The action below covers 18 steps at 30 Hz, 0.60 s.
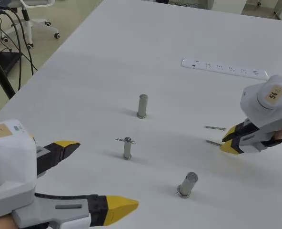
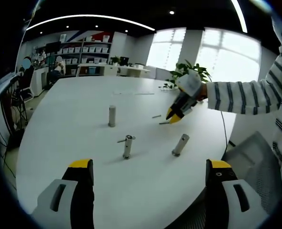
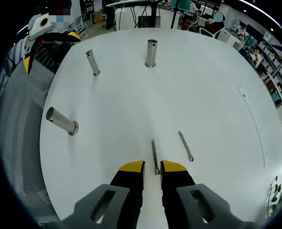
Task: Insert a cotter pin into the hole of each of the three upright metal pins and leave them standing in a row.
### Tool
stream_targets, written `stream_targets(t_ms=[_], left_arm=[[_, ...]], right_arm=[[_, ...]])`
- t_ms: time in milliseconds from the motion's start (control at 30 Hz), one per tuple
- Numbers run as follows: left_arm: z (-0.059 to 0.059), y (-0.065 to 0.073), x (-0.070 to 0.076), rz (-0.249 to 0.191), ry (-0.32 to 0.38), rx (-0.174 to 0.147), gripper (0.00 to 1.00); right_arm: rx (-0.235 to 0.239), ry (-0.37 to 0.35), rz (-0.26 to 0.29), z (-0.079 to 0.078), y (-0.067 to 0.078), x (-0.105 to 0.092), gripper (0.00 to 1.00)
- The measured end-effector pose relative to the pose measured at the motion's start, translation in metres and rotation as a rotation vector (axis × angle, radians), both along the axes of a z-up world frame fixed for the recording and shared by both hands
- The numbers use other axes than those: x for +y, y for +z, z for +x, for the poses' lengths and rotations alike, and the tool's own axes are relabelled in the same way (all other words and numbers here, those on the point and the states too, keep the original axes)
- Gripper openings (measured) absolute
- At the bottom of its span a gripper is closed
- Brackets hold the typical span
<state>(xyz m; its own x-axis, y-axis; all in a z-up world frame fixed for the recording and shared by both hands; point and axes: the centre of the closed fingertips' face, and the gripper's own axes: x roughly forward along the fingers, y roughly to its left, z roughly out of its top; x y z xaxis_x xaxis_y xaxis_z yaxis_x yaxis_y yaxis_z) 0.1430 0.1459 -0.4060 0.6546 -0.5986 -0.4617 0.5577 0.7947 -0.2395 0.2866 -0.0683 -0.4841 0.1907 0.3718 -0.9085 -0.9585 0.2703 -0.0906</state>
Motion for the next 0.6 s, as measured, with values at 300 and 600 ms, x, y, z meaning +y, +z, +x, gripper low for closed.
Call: stream_targets(t_ms=[300,600], left_arm=[[0.001,0.000,0.002,0.018,0.003,0.004,0.97],[0.000,-0.005,0.004,0.019,0.008,0.023,0.96]], right_arm=[[0.027,-0.007,-0.052,0.009,-0.007,-0.007,0.08],[0.066,0.011,-0.074,0.005,-0.013,-0.008,0.06]])
